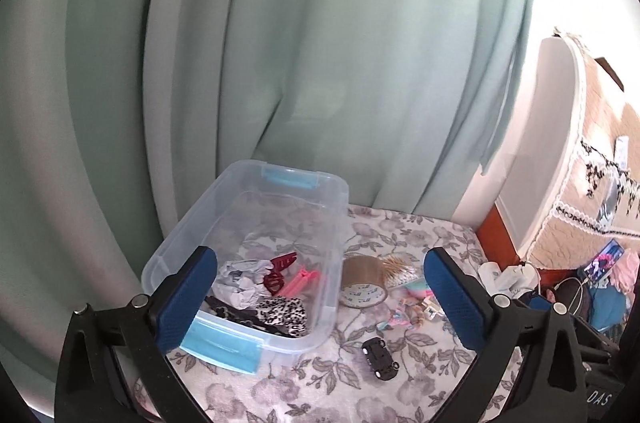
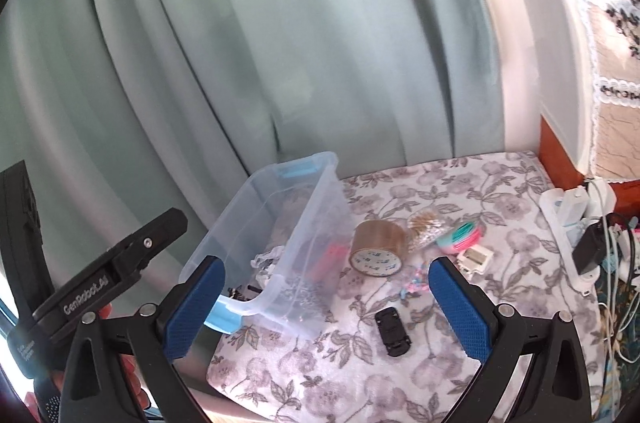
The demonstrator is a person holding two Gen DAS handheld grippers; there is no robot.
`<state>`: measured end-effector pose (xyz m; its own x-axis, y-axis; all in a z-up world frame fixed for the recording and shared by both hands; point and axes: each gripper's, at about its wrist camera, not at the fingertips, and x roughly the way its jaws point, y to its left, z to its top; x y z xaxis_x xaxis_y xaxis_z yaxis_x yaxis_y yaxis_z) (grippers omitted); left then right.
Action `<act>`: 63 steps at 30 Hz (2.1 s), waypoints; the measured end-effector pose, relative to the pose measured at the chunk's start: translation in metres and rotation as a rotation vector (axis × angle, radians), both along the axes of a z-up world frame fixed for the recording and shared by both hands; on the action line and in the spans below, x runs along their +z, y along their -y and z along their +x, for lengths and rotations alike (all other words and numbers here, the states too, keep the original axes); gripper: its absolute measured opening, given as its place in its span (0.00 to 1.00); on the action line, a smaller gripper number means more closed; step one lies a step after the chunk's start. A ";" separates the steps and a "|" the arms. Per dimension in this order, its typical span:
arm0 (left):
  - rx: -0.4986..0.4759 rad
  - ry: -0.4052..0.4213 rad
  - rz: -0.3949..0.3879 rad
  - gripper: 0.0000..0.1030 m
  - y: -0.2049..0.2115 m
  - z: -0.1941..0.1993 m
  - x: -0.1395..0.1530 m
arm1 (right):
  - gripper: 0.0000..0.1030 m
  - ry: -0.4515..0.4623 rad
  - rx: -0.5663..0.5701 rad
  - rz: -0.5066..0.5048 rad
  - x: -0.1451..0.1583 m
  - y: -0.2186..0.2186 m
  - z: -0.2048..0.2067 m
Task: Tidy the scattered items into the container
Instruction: 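Withdraw both tools from the container back over the remaining items, then lower left tool onto the black toy car and close on it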
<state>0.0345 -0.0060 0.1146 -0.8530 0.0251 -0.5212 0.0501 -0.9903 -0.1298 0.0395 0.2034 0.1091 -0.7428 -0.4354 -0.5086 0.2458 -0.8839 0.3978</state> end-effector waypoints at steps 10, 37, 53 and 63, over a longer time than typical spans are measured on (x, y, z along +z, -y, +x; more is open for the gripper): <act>-0.085 0.041 -0.007 1.00 -0.054 -0.005 -0.015 | 1.00 0.019 -0.095 -0.039 -0.018 -0.059 0.003; -0.115 0.336 0.012 1.00 -0.112 -0.051 -0.136 | 1.00 0.168 -0.242 -0.031 -0.103 -0.122 -0.018; -0.061 0.563 0.038 0.98 -0.104 -0.085 -0.214 | 1.00 0.350 -0.174 0.014 -0.159 -0.108 -0.058; -0.067 0.599 0.041 0.73 -0.102 -0.094 -0.235 | 1.00 0.384 -0.112 0.065 -0.179 -0.094 -0.093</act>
<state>-0.0592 0.0959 -0.1201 -0.4075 0.0984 -0.9079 0.0641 -0.9886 -0.1359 -0.0537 0.2971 -0.0702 -0.5345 -0.3208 -0.7820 -0.0090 -0.9230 0.3848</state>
